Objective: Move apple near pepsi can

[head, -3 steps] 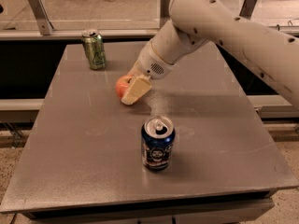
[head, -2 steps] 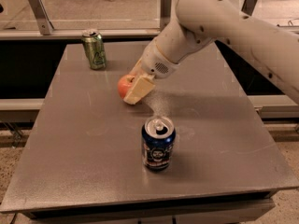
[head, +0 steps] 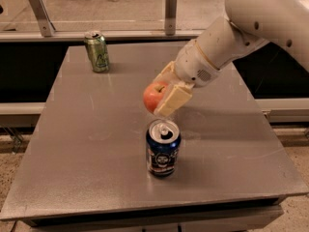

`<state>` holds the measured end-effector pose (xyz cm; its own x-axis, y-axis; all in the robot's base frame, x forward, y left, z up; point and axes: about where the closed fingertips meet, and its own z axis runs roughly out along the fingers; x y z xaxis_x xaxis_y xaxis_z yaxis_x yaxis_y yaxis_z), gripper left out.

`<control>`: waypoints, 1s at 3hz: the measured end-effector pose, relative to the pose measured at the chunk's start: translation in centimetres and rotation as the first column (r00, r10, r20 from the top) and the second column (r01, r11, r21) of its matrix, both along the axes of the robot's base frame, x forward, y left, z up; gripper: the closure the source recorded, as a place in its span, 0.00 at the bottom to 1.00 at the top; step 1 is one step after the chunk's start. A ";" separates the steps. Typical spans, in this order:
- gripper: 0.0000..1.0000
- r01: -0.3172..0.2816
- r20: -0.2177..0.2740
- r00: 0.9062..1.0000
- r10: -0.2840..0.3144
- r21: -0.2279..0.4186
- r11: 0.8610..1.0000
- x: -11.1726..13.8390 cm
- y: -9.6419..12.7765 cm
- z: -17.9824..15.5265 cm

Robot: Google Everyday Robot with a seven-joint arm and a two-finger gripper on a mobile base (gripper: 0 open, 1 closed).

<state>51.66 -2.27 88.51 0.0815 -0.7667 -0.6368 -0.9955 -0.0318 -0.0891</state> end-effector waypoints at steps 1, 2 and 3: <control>1.00 -0.080 -0.019 0.997 0.080 -0.002 0.997 -3.1 -2.1 -0.3; 1.00 -0.135 -0.046 0.990 0.135 -0.005 0.991 -4.8 -3.4 -0.9; 0.97 -0.214 -0.067 0.975 0.213 -0.017 0.977 -7.0 -4.4 -2.0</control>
Offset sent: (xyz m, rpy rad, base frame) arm -0.0691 -0.0537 -0.0161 -0.0143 0.0789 0.2000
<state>44.68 -6.68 86.46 0.2045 -0.7511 -0.6277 -0.9692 -0.2455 -0.0220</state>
